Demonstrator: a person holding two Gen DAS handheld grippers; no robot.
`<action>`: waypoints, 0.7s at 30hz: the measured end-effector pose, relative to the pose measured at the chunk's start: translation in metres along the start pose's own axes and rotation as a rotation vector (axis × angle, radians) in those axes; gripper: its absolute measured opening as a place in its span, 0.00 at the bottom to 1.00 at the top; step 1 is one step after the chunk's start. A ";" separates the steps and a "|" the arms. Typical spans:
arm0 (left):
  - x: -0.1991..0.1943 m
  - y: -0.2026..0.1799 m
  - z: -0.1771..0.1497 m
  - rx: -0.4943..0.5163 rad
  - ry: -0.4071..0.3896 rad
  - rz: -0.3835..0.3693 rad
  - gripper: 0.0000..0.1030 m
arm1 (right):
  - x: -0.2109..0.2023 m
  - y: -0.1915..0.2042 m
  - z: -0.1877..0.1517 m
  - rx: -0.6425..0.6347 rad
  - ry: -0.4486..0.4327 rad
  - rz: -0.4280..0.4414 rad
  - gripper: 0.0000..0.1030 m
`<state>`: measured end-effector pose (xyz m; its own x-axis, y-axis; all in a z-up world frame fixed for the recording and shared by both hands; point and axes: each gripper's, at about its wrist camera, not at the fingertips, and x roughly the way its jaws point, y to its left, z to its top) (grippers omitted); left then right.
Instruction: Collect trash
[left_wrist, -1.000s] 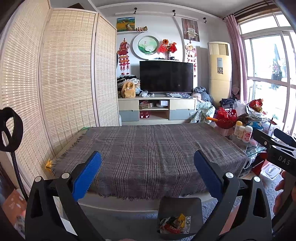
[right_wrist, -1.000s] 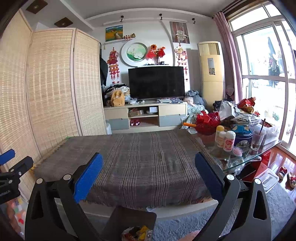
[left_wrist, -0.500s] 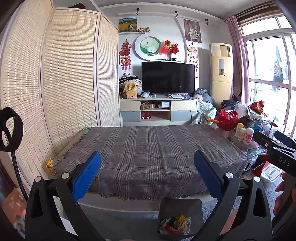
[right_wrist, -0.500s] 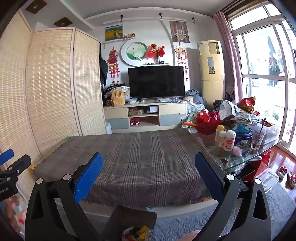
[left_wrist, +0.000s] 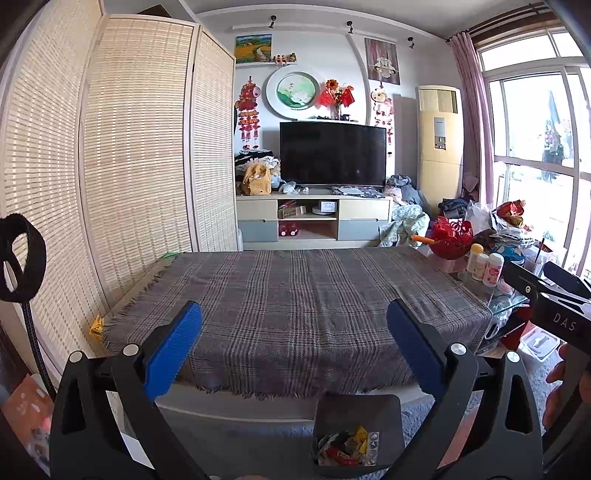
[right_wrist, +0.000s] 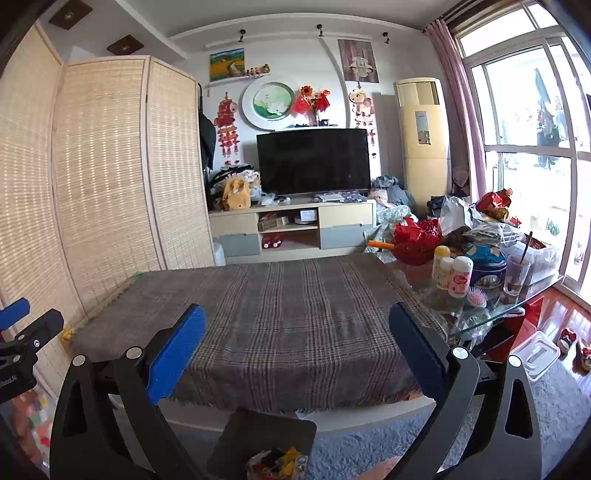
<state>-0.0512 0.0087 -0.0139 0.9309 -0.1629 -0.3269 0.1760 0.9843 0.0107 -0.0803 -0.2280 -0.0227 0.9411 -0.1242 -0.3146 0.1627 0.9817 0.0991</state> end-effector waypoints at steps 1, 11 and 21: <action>0.000 0.000 0.000 0.001 0.001 -0.001 0.92 | 0.000 0.000 0.000 0.001 0.001 0.000 0.97; 0.000 0.002 0.000 -0.004 0.001 0.002 0.92 | 0.001 0.005 0.001 0.000 0.002 0.001 0.97; 0.001 0.004 0.002 -0.003 0.006 -0.004 0.92 | 0.001 0.008 0.001 0.004 -0.001 0.004 0.97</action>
<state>-0.0488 0.0122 -0.0126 0.9285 -0.1661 -0.3322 0.1785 0.9839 0.0070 -0.0775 -0.2208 -0.0215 0.9420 -0.1204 -0.3134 0.1603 0.9815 0.1045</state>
